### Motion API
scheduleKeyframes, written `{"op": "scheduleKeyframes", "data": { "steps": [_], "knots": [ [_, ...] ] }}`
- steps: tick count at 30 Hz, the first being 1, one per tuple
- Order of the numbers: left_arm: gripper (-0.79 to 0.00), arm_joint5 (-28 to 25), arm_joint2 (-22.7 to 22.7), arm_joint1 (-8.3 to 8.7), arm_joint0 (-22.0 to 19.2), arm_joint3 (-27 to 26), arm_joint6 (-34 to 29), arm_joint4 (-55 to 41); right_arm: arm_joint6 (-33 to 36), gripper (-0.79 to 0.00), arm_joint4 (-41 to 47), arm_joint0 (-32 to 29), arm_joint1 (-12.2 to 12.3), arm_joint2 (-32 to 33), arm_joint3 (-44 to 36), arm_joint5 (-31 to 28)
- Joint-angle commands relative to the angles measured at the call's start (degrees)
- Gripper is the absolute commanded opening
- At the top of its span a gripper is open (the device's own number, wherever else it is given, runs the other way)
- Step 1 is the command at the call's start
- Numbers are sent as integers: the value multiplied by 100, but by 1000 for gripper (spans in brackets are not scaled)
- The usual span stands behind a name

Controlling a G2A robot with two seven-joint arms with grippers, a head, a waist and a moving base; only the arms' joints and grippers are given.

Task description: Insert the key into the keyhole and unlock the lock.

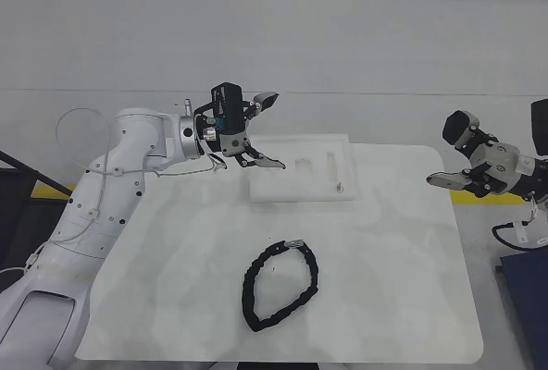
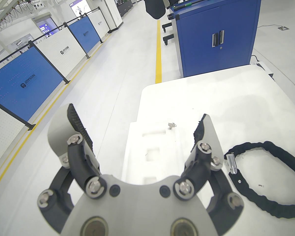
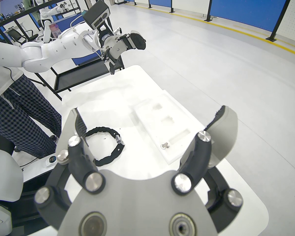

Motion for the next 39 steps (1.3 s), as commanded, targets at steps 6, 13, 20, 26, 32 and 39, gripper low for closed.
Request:
{"op": "scheduleKeyframes", "data": {
  "steps": [6,13,20,26,32,39],
  "knots": [
    [0,0,0,0,0,0,0,0,-36,0,-70,-49,-8,-26,-48,110],
    [0,0,0,0,0,0,0,0,-168,0,-1030,-273,-84,-301,-376,1268],
    [0,0,0,0,0,0,0,0,-46,0,-1735,-239,-229,-969,-655,2652],
    [0,0,0,0,0,0,0,0,178,0,-1961,69,-447,-1765,-576,3795],
    [0,0,0,0,0,0,0,0,457,0,-1920,617,-725,-2503,-213,4488],
    [0,0,0,0,0,0,0,0,843,0,-1634,1247,-1083,-3247,410,4961]
  ]
}}
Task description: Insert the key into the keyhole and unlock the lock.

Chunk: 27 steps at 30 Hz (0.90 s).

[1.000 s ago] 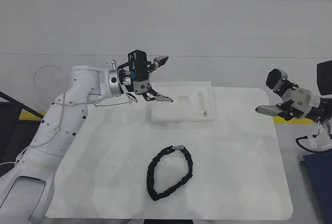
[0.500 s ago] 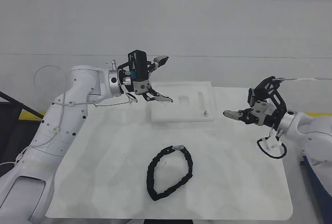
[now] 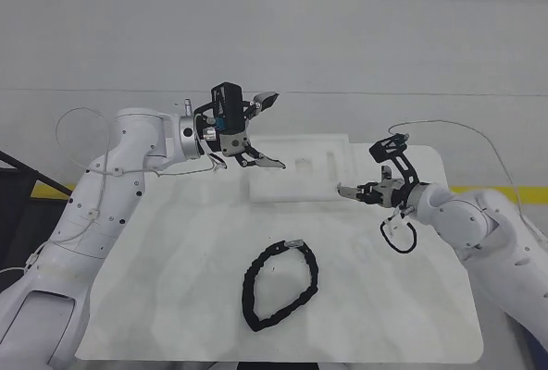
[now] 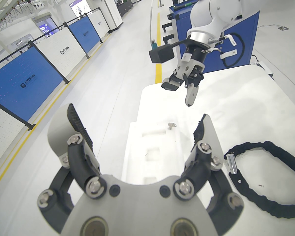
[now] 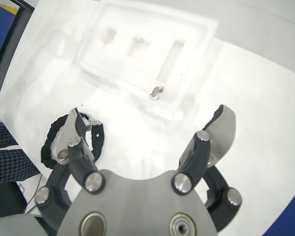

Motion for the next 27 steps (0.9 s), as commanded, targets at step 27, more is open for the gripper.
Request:
{"op": "scheduleKeyframes", "data": {
  "steps": [27],
  "knots": [
    [0,0,0,0,0,0,0,0,84,0,-134,659,-419,-710,835,254]
  ]
}}
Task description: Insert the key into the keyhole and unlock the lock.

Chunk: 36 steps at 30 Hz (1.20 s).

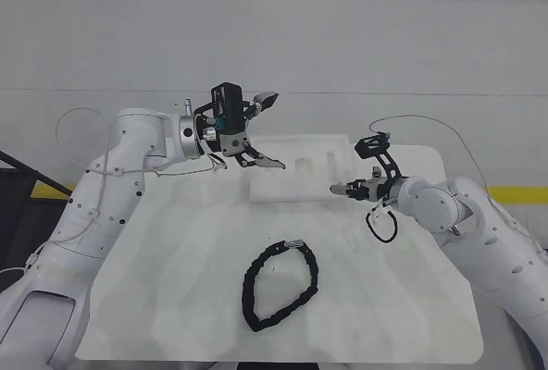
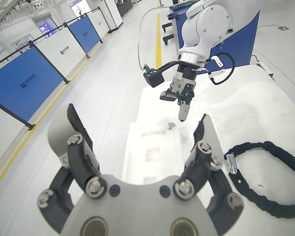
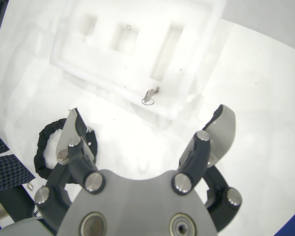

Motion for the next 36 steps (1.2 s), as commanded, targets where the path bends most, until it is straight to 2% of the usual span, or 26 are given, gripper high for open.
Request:
{"op": "scheduleKeyframes", "data": {
  "steps": [1,6,11,20,21,22,23,27,30,32,34,36],
  "knots": [
    [0,0,0,0,0,0,0,0,0,0,0,0,0,0,0,0],
    [0,0,0,0,0,0,0,0,-231,0,96,-119,-54,21,-103,237],
    [0,0,0,0,0,0,0,0,318,0,221,5,-175,-115,-120,794],
    [0,0,0,0,0,0,0,0,487,-6,84,296,-424,-403,72,775],
    [0,0,0,0,0,0,0,0,514,-80,80,328,-448,-423,122,749],
    [0,0,0,0,0,0,0,0,554,-108,82,354,-471,-444,190,717],
    [0,0,0,0,0,0,0,0,593,-99,81,386,-493,-457,265,701],
    [0,0,0,0,0,0,0,0,694,-163,87,513,-582,-492,503,718],
    [0,0,0,0,0,0,0,0,766,-172,93,598,-647,-517,636,759],
    [0,0,0,0,0,0,0,0,795,-234,116,644,-691,-527,721,821],
    [0,0,0,0,0,0,0,0,832,-259,113,690,-736,-550,791,886],
    [0,0,0,0,0,0,0,0,835,-366,113,712,-781,-580,890,922]
  ]
}}
